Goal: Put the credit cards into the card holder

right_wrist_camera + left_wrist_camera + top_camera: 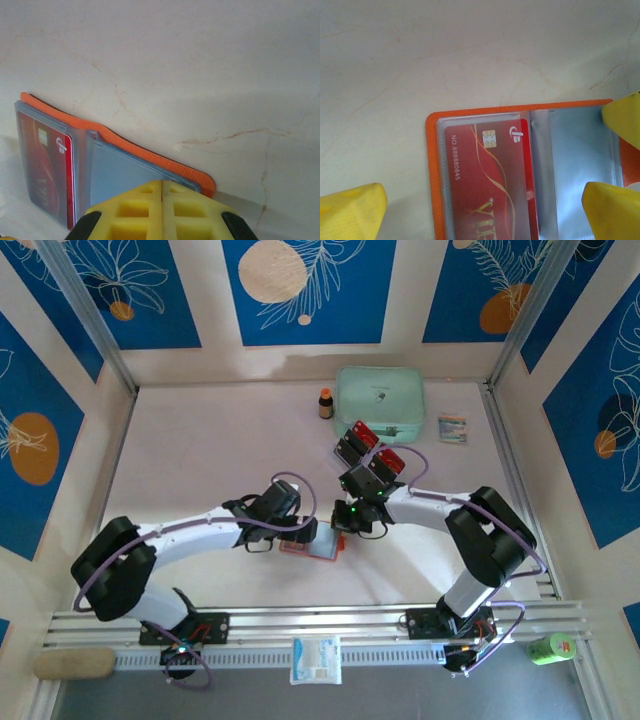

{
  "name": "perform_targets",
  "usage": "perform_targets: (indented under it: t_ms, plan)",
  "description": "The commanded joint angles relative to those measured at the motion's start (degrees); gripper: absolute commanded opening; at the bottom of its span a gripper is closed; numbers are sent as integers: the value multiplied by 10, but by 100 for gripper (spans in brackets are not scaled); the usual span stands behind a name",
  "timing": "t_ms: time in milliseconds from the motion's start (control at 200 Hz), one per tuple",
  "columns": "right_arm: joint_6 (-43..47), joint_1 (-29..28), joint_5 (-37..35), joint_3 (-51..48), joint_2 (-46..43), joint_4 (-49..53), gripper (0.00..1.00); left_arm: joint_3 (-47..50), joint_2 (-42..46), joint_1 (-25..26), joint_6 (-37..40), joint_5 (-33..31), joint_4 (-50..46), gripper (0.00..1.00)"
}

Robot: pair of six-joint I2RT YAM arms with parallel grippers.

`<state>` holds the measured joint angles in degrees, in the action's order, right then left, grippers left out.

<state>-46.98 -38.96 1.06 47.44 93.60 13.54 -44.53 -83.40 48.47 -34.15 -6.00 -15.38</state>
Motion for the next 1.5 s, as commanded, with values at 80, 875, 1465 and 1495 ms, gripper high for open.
perform_targets:
  t_ms: [80, 875, 1465, 1495]
  plan:
    - [10, 2, 54, -3, 27, -20, 4, -6, -21, 8, 13, 4, 6, 100]
    - [1, 9, 92, 9, 37, -34, 3, 27, -46, 18, 22, -24, 21, 94]
    - [-44, -4, 85, -21, -9, -53, 29, 48, -36, 18, 14, -21, 42, 84]
    - [-46, -5, 86, -22, -6, -56, 29, 48, -36, 19, 14, -20, 42, 84]
